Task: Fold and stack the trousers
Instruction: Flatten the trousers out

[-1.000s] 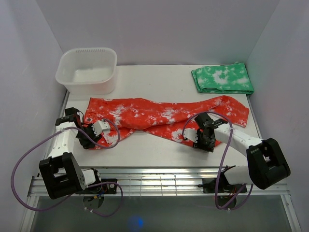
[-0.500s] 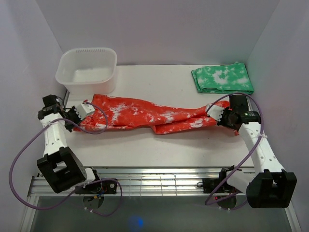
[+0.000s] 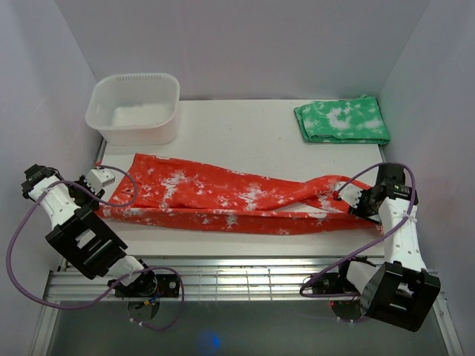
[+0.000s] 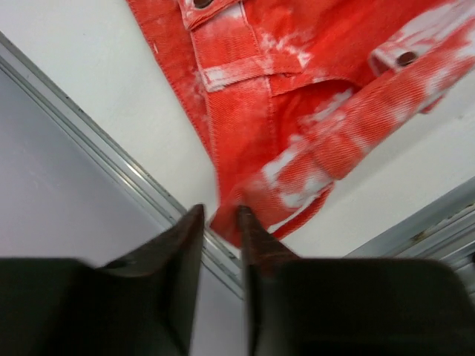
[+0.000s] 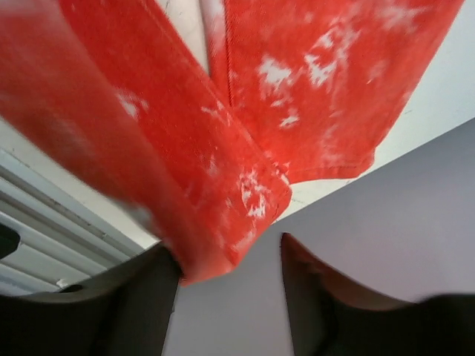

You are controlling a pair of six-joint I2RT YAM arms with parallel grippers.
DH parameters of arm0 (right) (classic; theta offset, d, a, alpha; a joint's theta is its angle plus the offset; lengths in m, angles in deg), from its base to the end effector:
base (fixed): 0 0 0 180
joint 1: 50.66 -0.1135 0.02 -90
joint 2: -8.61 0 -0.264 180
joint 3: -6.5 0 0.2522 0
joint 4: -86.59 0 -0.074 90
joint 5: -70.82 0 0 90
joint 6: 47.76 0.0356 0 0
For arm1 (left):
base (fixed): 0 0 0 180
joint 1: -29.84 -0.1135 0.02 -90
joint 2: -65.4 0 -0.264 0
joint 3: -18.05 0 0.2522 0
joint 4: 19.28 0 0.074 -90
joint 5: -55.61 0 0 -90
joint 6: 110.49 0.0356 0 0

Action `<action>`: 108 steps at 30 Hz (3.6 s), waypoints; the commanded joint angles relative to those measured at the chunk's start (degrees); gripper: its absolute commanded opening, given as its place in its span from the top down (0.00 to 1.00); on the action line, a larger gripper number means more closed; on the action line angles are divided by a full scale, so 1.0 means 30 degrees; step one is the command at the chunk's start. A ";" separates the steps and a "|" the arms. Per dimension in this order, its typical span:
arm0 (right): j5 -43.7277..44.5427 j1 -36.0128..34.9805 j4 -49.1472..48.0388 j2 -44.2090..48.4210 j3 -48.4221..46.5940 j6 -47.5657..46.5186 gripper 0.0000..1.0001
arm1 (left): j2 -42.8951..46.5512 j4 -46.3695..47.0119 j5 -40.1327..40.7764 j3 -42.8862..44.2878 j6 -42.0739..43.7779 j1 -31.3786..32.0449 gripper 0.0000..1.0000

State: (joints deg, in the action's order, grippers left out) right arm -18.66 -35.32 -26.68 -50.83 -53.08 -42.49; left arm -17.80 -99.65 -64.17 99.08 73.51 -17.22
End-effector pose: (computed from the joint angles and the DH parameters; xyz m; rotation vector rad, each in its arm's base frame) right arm 0.1750 -0.0483 0.2409 -1.6201 2.3448 -0.4609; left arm 0.1862 0.1742 0.2621 1.0804 2.3748 -0.0709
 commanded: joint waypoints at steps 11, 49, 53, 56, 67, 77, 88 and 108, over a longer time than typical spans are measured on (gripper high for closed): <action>0.0913 0.0749 0.0796 -0.0750 -0.0984 -0.5656 0.51 | -0.0360 -0.1259 -0.3581 0.1660 0.0774 -0.0834 0.36; -0.0557 -0.0833 -0.1453 -1.1299 -0.6269 0.7940 0.38 | -0.6101 1.0131 0.1634 0.0489 -2.0168 0.9977 0.40; 0.1143 -0.0892 -0.3934 -1.2350 -0.4095 0.7766 0.39 | -0.7888 1.0746 0.3067 0.0547 -2.0930 1.0006 0.40; 0.2726 -0.0892 -0.5725 -1.3666 -0.3855 0.7413 0.41 | -0.9554 1.0982 0.5147 0.0839 -2.1545 0.9831 0.53; 0.3874 -0.1886 -0.6322 -1.7832 -1.0503 0.7589 0.41 | -1.1350 1.0983 0.5361 0.3212 -2.3656 0.6725 0.71; -0.1373 -0.1654 0.3661 -0.8737 -0.8857 0.4463 0.30 | -0.3510 0.4689 0.0726 0.2640 -1.6964 0.6579 0.37; 0.2258 -0.1683 -0.3735 -0.9745 0.0303 0.5040 0.62 | -0.2997 0.6293 0.0522 -0.4140 -1.7703 0.6959 0.45; 0.0034 -0.1685 -0.2491 -1.2154 -0.8896 0.7970 0.69 | -0.6022 0.7353 -0.1174 -0.0685 -2.1874 0.6988 0.47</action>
State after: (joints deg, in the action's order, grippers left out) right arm -15.14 -41.27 -40.67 -89.97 -77.28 -19.71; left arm -37.95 -80.85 -67.10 95.29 4.48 3.43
